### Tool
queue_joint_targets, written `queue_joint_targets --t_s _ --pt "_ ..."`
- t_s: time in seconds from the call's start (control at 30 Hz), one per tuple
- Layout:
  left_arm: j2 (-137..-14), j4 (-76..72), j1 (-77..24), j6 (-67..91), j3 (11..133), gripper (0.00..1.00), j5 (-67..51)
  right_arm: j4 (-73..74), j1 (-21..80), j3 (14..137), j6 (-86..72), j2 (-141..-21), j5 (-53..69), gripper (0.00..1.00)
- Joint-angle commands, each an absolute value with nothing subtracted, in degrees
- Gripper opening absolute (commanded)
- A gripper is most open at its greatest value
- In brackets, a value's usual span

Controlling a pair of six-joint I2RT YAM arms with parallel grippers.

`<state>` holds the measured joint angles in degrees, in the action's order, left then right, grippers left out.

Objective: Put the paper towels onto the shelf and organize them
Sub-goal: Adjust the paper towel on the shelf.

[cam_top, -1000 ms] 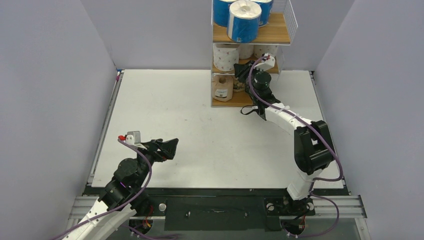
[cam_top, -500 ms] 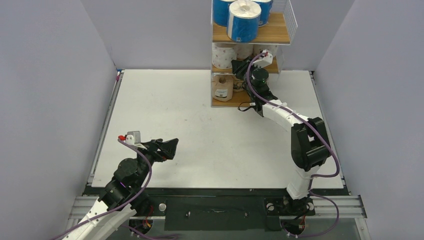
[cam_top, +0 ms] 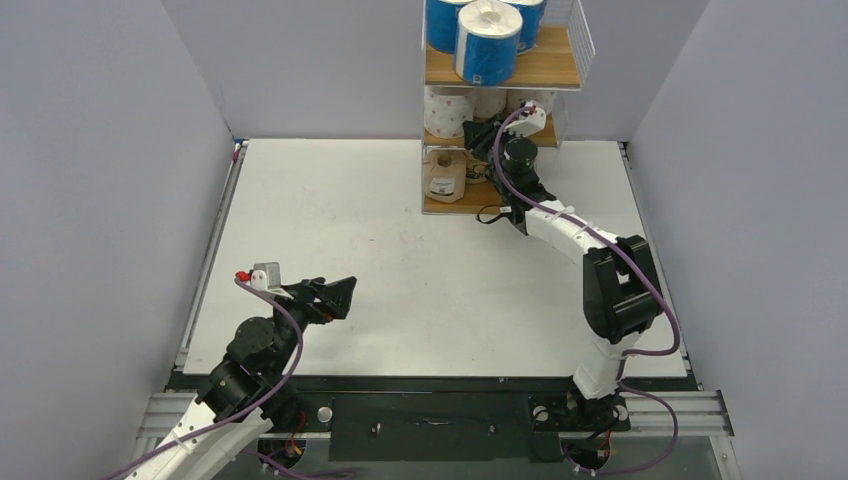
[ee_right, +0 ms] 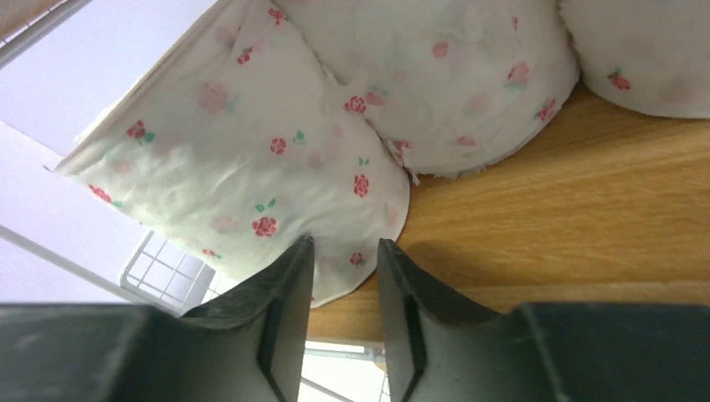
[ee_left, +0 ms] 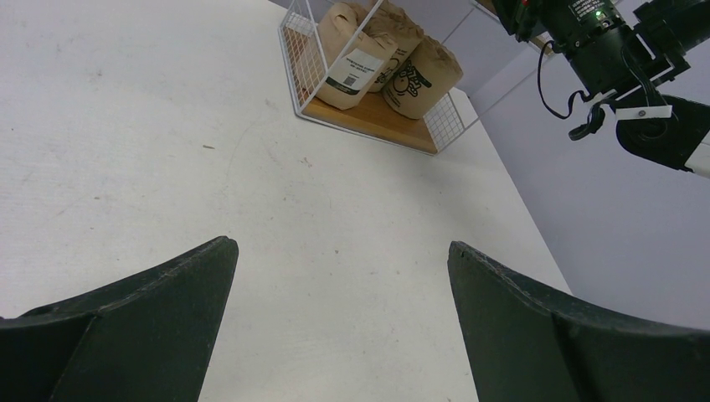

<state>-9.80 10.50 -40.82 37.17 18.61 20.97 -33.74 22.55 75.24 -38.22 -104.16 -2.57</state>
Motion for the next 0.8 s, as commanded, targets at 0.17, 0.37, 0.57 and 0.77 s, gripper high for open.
queue_joint_targets --t_s 0.17,0.37,0.57,0.77 --pt "-10.14 7.54 -40.9 36.89 18.99 0.97 20.11 -32.46 23.76 68.27 -32.26 -88.36 -3.56 0.42" --pt "-11.43 6.17 -40.91 37.69 19.06 0.97 18.45 -22.49 25.57 65.76 -27.24 -76.7 -8.43 0.54" --pt "-13.76 3.72 -40.89 37.89 19.22 0.97 16.54 -4.5 33.3 74.31 -16.76 -68.83 -27.61 0.67" --pt "-17.91 -0.02 -40.9 37.17 21.19 0.97 16.02 6.68 35.08 86.17 -20.12 -70.29 -33.44 0.83"
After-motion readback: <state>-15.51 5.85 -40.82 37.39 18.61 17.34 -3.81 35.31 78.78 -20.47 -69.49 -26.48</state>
